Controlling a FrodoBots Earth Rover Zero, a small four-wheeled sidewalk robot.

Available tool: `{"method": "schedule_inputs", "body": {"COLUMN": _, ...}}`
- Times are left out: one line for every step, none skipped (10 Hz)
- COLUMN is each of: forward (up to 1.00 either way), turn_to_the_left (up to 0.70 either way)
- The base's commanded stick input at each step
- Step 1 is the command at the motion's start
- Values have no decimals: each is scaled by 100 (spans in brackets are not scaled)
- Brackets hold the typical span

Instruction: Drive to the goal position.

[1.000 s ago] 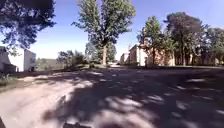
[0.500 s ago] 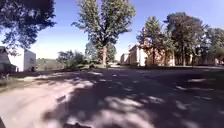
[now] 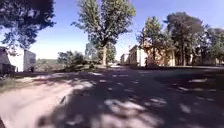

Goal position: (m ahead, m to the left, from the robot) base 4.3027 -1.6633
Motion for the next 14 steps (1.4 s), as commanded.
{"method": "schedule_inputs", "body": {"forward": 45, "turn_to_the_left": 0}}
{"method": "schedule_inputs", "body": {"forward": 45, "turn_to_the_left": 0}}
{"method": "schedule_inputs", "body": {"forward": 45, "turn_to_the_left": 0}}
{"method": "schedule_inputs", "body": {"forward": 45, "turn_to_the_left": 0}}
{"method": "schedule_inputs", "body": {"forward": 45, "turn_to_the_left": 0}}
{"method": "schedule_inputs", "body": {"forward": 45, "turn_to_the_left": 0}}
{"method": "schedule_inputs", "body": {"forward": 45, "turn_to_the_left": 0}}
{"method": "schedule_inputs", "body": {"forward": 45, "turn_to_the_left": 0}}
{"method": "schedule_inputs", "body": {"forward": 45, "turn_to_the_left": -5}}
{"method": "schedule_inputs", "body": {"forward": 45, "turn_to_the_left": -25}}
{"method": "schedule_inputs", "body": {"forward": 45, "turn_to_the_left": -27}}
{"method": "schedule_inputs", "body": {"forward": 45, "turn_to_the_left": -27}}
{"method": "schedule_inputs", "body": {"forward": 45, "turn_to_the_left": -27}}
{"method": "schedule_inputs", "body": {"forward": 45, "turn_to_the_left": -27}}
